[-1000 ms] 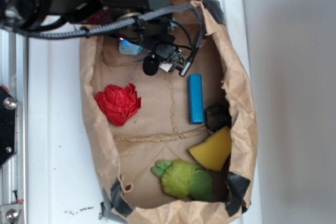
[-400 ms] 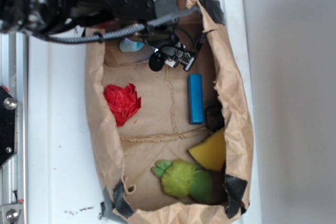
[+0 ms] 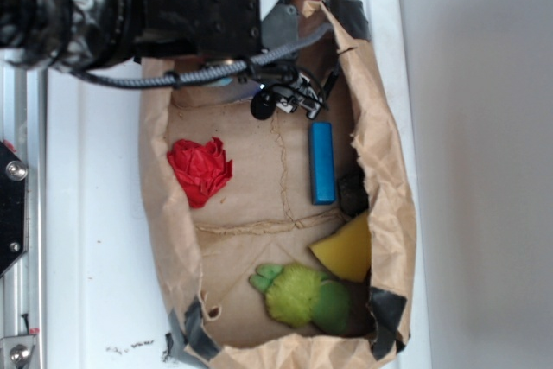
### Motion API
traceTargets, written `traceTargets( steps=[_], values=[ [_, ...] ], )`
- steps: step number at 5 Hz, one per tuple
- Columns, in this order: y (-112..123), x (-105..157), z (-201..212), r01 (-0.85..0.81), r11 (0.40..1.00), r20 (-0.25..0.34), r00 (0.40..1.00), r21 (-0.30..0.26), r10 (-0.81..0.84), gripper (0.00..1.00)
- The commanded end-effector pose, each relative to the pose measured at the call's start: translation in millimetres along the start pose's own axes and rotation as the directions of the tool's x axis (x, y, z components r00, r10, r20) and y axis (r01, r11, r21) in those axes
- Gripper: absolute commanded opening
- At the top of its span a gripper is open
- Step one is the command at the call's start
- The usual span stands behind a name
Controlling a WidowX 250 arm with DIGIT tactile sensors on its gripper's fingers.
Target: Grab the blue cloth.
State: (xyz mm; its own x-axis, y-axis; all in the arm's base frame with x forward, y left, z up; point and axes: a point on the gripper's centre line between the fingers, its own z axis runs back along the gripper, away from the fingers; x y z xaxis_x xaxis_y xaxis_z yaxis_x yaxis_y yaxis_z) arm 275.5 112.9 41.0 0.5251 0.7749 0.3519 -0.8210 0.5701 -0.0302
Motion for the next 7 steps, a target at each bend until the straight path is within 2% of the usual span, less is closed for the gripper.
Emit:
traceTargets(
  steps=[1,4,6,7],
  values=[
    [-5,4,12,0.005,0.999,0.014,1.000,-0.048,-0.004,0.00],
    [-4,1,34,0.076,0.992,-0.005,0.997,-0.096,-0.076,0.00],
    [-4,-4,69,0.248,0.947,-0.009,0.967,-0.202,-0.255,0.00],
    [-11,-7,79,0.366,0.906,0.001,0.927,-0.212,-0.374,0.00]
  ],
)
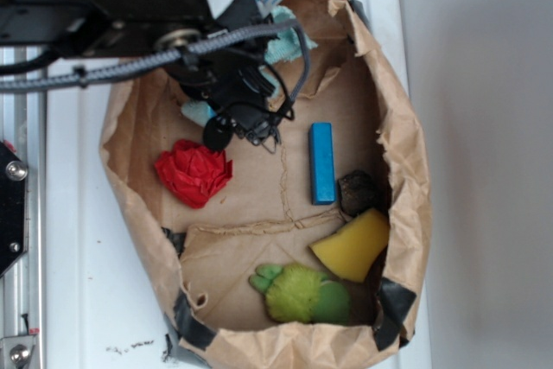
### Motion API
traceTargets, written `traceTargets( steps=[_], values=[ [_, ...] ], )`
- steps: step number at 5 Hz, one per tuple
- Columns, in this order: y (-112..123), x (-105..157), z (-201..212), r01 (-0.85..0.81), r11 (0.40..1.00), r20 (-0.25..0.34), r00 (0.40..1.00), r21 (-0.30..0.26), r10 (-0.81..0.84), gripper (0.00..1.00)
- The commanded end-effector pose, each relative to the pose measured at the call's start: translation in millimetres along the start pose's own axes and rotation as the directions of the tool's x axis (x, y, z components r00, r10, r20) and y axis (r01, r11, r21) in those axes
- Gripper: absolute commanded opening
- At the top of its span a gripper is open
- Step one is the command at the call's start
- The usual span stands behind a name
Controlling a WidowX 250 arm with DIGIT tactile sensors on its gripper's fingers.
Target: Grab the blue cloth.
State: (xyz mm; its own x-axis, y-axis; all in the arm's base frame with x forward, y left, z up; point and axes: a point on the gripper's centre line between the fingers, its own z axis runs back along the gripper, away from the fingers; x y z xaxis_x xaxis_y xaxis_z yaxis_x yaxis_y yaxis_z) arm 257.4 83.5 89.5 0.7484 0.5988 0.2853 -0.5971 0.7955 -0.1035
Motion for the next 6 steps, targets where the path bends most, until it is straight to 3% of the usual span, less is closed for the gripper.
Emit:
traceTargets(
  steps=[1,2,3,4,5,6],
  values=[
    [-30,1,35,0.234,0.972,0.053,0.971,-0.037,-0.232,0.00],
    [-57,-7,46,0.301,0.953,0.094,0.950,-0.029,-0.297,0.00],
    [-71,-8,61,0.387,0.921,0.034,0.922,-0.056,-0.385,0.00],
    [-79,-2,73,0.496,0.860,-0.053,0.862,-0.119,-0.504,0.00],
    [-83,7,77,0.556,0.827,-0.097,0.822,-0.083,-0.562,0.00],
    [-79,11,88,0.570,0.819,-0.079,0.815,-0.072,-0.574,0.00]
  ],
)
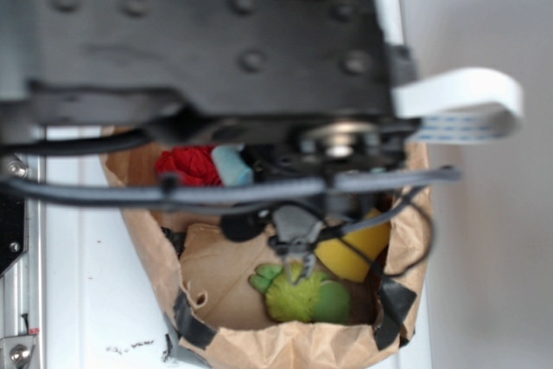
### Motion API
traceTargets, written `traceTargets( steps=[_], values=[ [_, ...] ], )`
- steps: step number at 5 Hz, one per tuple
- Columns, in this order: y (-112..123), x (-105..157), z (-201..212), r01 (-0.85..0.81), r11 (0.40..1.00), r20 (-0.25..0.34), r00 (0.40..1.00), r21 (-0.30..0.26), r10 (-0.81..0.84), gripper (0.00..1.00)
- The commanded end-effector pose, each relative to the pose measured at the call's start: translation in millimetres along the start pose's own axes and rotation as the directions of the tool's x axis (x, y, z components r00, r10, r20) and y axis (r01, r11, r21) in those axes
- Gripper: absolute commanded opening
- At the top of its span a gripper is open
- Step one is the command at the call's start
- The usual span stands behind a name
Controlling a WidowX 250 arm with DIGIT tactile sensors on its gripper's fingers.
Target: Grab the blue cloth.
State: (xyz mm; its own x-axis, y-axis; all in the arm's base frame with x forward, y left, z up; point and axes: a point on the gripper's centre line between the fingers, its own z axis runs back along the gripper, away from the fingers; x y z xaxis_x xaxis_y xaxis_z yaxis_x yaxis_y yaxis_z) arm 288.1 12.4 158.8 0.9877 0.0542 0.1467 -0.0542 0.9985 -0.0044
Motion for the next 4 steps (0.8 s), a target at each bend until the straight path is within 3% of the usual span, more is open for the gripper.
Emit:
traceTargets(
  steps=[1,3,4],
  values=[
    [6.2,-3.5,31.9,0.043,0.999,0.108,0.993,-0.026,-0.040,0.00],
    [6.7,-8.9,35.6,-0.001,0.997,0.151,0.988,-0.071,0.012,0.00],
    [5.7,-6.9,28.6,-0.053,0.998,0.185,0.981,-0.026,0.057,0.00]
  ],
)
